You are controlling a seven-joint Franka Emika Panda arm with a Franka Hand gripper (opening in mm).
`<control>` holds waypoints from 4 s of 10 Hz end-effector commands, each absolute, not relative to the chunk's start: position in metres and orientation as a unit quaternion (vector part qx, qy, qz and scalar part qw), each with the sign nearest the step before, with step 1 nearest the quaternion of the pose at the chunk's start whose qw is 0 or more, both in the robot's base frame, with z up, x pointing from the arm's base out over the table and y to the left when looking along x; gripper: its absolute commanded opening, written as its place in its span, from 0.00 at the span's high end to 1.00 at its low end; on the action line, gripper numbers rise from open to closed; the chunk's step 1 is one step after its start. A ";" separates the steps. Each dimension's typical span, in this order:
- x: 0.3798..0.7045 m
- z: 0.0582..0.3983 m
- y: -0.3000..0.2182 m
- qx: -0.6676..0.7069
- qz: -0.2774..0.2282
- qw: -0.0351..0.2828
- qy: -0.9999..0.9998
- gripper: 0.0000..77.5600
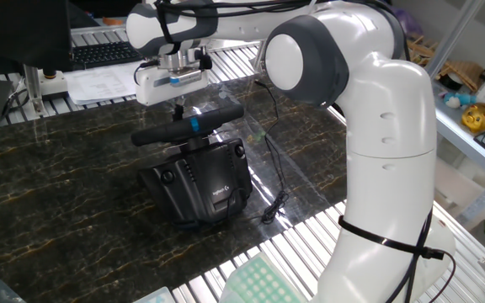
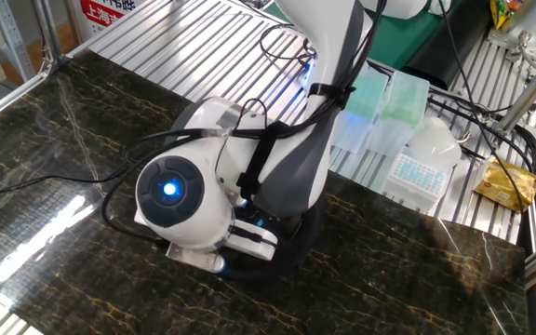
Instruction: Rotate the steering wheel 90 degrees clockwise
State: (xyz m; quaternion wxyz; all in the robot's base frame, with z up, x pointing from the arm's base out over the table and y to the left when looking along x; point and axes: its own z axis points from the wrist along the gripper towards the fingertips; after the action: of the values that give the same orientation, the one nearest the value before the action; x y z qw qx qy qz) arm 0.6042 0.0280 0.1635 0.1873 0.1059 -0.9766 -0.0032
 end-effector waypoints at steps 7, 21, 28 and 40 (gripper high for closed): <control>0.602 0.144 0.046 0.092 -0.054 0.176 -0.979 1.00; 0.609 0.158 0.017 0.068 0.006 0.210 -0.975 1.00; 0.599 0.161 0.014 0.028 0.026 0.220 -0.975 1.00; 0.601 0.167 0.002 0.020 0.063 0.224 -0.972 1.00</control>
State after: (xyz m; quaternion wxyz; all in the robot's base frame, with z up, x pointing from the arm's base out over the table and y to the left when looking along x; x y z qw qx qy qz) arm 0.5951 0.0049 0.1618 0.2265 0.0225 -0.9720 0.0588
